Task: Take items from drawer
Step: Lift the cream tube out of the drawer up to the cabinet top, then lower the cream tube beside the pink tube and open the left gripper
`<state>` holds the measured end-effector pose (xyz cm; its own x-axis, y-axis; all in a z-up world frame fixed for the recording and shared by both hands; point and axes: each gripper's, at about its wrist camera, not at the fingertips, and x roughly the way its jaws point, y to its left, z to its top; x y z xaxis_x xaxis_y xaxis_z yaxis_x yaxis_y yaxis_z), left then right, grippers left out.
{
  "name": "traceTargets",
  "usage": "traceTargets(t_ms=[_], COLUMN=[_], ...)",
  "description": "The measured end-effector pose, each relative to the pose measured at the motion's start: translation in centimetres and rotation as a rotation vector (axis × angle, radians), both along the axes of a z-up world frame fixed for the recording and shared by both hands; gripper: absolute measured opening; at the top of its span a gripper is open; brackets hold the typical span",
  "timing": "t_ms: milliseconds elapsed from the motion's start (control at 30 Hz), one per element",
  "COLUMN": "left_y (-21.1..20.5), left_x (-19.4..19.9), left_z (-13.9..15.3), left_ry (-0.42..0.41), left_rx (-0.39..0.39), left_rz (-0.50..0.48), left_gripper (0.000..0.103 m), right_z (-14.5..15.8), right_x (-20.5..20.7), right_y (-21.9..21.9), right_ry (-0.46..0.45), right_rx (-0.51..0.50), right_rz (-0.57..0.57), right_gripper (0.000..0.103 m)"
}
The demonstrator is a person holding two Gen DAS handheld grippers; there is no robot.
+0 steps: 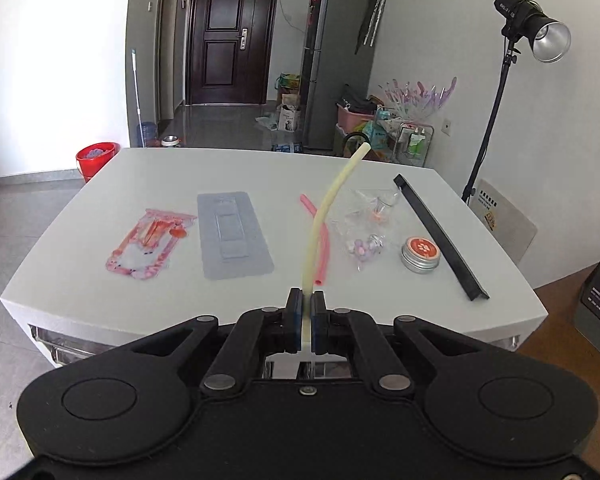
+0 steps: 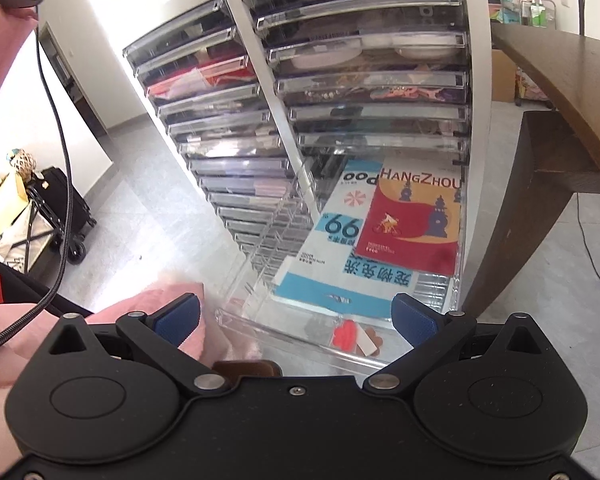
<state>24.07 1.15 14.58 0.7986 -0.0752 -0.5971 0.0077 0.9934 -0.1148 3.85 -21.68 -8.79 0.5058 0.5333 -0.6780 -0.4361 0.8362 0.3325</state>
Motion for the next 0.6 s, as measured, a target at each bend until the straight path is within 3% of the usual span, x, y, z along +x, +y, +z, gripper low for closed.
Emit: traceTargets(t_ms=[300,600], left_y=[0.1,0.1], left_x=[6.3,8.0], left_z=[-1.4,-2.5], left_ry=[0.078,0.102], left_rx=[0.018,0.013], left_rz=[0.106,0.128], left_gripper=[0.004,0.004], right_z=[0.4,0.2], right_x=[0.3,0.4], right_y=[-0.5,-0.5], right_ry=[-0.001,0.007], right_rx=[0.071,0.068], right_rz=[-0.016,-0.019], right_gripper=[0.103,0.103])
